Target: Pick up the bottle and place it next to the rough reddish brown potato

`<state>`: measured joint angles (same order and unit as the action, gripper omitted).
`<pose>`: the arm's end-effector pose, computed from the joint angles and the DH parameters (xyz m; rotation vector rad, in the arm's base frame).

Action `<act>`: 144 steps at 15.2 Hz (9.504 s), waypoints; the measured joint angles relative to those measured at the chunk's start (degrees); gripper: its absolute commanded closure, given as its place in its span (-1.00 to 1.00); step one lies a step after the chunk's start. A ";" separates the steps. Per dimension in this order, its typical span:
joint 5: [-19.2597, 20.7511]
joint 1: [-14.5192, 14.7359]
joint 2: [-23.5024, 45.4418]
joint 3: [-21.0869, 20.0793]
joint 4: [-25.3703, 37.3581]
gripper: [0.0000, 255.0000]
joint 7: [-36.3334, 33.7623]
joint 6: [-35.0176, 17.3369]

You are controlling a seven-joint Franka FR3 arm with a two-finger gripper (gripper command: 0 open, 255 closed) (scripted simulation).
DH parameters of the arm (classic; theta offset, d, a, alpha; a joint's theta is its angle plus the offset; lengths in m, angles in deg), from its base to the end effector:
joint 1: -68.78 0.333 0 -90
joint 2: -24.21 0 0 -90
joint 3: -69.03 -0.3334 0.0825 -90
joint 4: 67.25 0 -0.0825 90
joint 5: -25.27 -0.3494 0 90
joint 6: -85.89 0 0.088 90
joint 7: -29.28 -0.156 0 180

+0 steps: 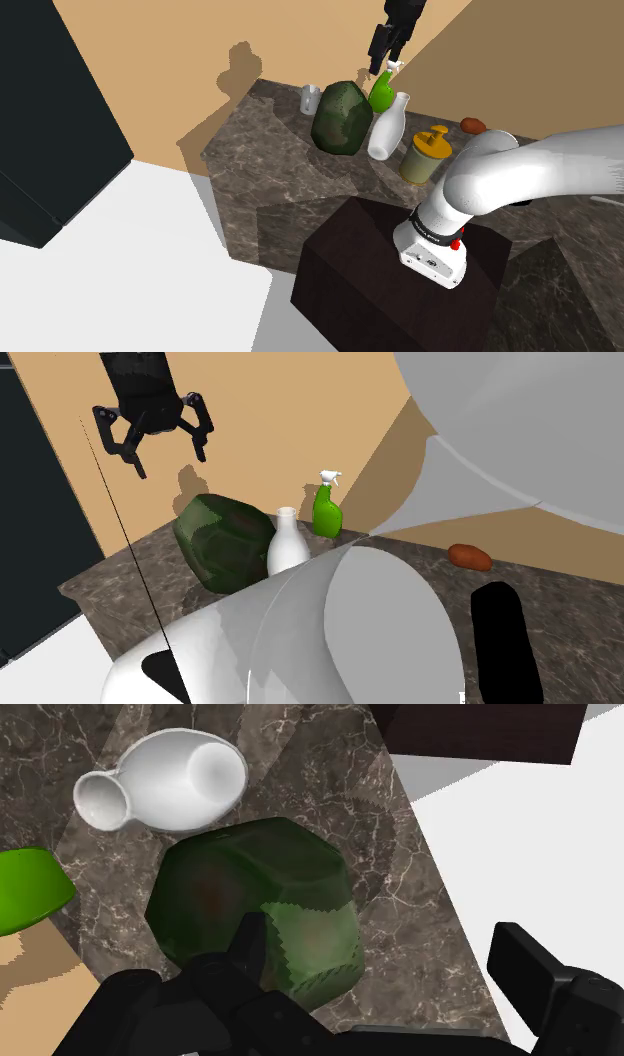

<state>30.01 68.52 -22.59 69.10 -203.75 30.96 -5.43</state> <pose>0.2547 -0.0143 0.5528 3.0588 0.0377 0.0411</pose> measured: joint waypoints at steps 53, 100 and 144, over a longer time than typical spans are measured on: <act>10.22 -7.20 17.50 23.05 -3.66 1.00 21.16 -14.82; 6.45 -5.43 22.88 19.29 37.04 1.00 25.11 20.55; -9.70 -22.68 60.02 63.71 45.54 1.00 85.54 -5.16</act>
<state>20.31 45.84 37.43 132.81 -158.21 116.50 -10.60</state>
